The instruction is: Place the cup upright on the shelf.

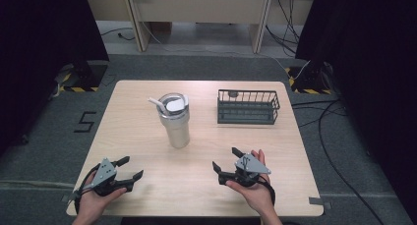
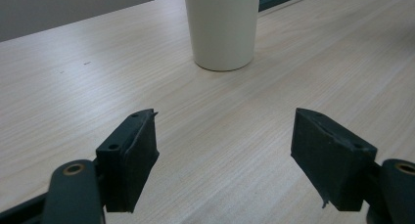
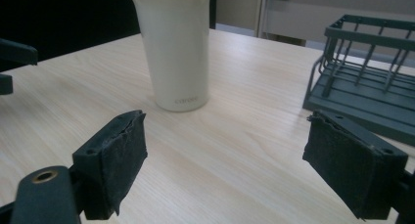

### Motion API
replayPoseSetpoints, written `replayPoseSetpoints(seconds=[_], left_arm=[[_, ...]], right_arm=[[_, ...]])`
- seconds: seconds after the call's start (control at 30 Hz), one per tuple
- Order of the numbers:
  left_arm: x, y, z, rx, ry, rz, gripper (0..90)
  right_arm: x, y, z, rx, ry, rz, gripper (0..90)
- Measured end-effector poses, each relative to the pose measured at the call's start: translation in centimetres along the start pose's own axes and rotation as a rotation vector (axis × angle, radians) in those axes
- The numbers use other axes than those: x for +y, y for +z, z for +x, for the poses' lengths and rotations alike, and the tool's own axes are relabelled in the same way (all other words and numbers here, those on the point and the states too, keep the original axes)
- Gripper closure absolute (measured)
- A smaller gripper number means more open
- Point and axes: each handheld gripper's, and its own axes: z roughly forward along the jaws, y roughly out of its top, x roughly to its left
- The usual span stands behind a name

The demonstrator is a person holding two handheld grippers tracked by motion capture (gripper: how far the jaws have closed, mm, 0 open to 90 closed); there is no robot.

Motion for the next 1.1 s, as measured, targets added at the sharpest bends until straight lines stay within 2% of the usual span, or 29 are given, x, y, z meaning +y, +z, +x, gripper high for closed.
replayPoseSetpoints(seconds=[0.3,0.5,0.67,0.87,1.1], left_arm=[[-0.1,-0.1,0.1,0.013,-0.011,-0.005,22.1],[0.0,-0.2,0.2,0.023,-0.015,-0.010,20.9],[0.0,-0.2,0.3,0.025,-0.030,-0.012,19.1],[0.0,-0.2,0.2,0.030,-0.032,-0.016,16.6],[0.1,-0.2,0.3,0.032,-0.036,-0.019,16.5]], right_arm=[[0.8,1.4,0.5,0.001,-0.002,-0.008,15.3],[2.0,2.8,0.4,-0.005,-0.002,-0.031,15.3],[2.7,4.2,0.4,0.002,-0.007,-0.031,15.3],[3.3,6.1,1.2,0.031,-0.014,-0.027,15.3],[3.8,7.4,1.5,0.043,-0.017,-0.029,15.3]])
